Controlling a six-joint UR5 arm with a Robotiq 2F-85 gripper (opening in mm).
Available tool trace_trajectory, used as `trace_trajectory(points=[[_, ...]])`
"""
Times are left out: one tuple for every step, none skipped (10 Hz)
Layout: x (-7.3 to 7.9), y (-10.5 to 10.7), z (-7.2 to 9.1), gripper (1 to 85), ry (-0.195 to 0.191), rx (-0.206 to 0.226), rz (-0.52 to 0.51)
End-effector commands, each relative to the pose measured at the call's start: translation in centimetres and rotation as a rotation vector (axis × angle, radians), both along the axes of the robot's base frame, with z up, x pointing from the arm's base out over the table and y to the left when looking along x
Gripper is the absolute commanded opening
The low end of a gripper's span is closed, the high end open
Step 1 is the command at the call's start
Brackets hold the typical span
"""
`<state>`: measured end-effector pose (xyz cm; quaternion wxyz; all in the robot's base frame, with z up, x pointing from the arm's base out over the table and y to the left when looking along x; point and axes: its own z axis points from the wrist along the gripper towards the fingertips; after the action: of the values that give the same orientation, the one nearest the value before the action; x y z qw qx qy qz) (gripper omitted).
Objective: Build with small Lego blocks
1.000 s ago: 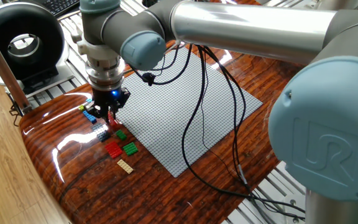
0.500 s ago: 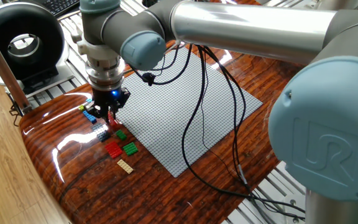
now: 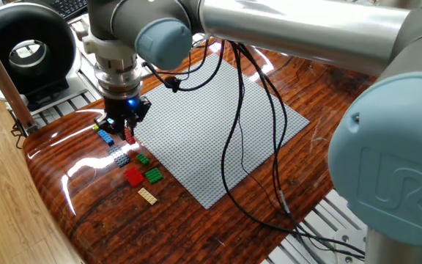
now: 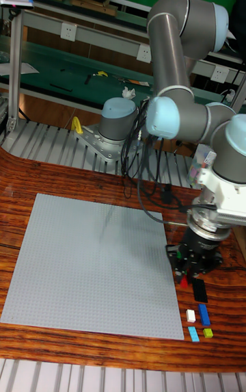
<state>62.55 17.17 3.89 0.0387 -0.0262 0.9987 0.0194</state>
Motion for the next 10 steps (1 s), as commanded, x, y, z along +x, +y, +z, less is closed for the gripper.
trace_trajectory(points=[[-1.5, -4.0, -0.3, 1.3, 0.008, -0.008, 0.069], [-1.3, -3.6, -0.4, 1.3, 0.002, -0.008, 0.065], [-1.2, -3.5, -0.4, 1.3, -0.001, 0.000, 0.041], [-1.2, -4.0, -0.4, 1.3, 0.000, -0.019, 0.010], [-1.0, -4.9, -0.4, 1.3, -0.006, -0.053, -0.014], [-1.0, -4.9, -0.4, 1.3, -0.007, -0.052, -0.025], [-1.2, -4.7, -0.4, 1.3, -0.001, -0.042, -0.028], [-1.5, -4.5, -0.4, 1.3, 0.012, -0.035, -0.026], [-1.6, -4.3, -0.4, 1.3, 0.018, -0.030, -0.008], [-1.8, -4.7, -0.5, 1.3, 0.017, -0.033, 0.017]])
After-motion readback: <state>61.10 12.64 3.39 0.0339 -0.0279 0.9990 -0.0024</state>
